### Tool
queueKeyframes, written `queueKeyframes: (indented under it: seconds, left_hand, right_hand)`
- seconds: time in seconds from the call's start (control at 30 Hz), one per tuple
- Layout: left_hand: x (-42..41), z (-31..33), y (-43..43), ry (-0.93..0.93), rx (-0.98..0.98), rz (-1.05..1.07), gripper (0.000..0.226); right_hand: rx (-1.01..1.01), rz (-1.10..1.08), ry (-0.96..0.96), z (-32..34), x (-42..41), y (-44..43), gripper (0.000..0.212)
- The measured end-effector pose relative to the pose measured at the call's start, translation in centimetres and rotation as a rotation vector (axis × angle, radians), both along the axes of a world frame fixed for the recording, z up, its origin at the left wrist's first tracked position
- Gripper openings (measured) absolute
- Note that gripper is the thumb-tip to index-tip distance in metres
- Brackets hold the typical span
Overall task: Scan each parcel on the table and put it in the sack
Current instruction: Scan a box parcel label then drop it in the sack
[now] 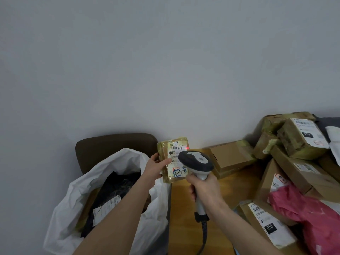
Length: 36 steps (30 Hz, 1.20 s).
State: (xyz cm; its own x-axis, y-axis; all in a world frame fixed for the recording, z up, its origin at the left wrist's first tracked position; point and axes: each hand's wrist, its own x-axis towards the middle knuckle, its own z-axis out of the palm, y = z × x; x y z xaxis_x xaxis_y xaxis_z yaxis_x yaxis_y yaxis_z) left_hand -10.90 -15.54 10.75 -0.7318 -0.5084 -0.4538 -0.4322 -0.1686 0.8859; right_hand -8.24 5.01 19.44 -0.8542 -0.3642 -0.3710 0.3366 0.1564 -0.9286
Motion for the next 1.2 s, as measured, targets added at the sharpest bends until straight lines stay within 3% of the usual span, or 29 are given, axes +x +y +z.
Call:
queueKeyframes:
  seconds: [0.2, 0.37, 0.6, 0.8, 0.83, 0.93, 1.03, 1.1, 1.2]
  left_hand:
    - [1.4, 1.4, -1.9, 0.021, 0.076, 0.056, 0.071]
    - [6.5, 2.5, -9.0, -0.026, 0.109, 0.266, 0.045]
    - [15.5, -2.8, -16.5, -0.251, 0.144, 0.453, 0.043]
    - [14.5, -6.5, -18.5, -0.284, 0.109, 0.526, 0.027]
    - [13.9, -7.0, -19.0, -0.293, 0.017, 0.498, 0.029]
    - [13.2, -8.5, -19.6, -0.435, -0.542, 0.239, 0.054]
    - [13.1, -9.3, -18.1, -0.555, -0.902, -0.069, 0.076]
    - [12.9, -10.1, -17.1, -0.649, -0.953, -0.302, 0.083]
    - [12.9, -11.4, -17.3, -0.741, -0.848, -0.396, 0.081]
  right_hand:
    - [-0.053, 0.025, -0.035, -0.3, -2.2, -2.6, 0.008]
    - [-0.037, -0.016, -0.056, -1.3, -5.1, -7.9, 0.005]
    - [0.046, 0.001, -0.129, -5.0, -6.3, -14.0, 0.013]
    - [0.08, 0.0, -0.184, -8.9, -6.0, -17.0, 0.006]
    - [0.087, 0.002, -0.194, -9.5, -5.9, -17.5, 0.006]
    - [0.127, 0.0, -0.205, -11.1, -5.3, -18.8, 0.008]
    - [0.151, 0.002, -0.202, -12.1, -4.7, -19.5, 0.008]
    - [0.159, 0.007, -0.205, -12.5, -4.4, -19.8, 0.009]
    - [0.165, 0.017, -0.201, -12.8, -4.4, -20.2, 0.009]
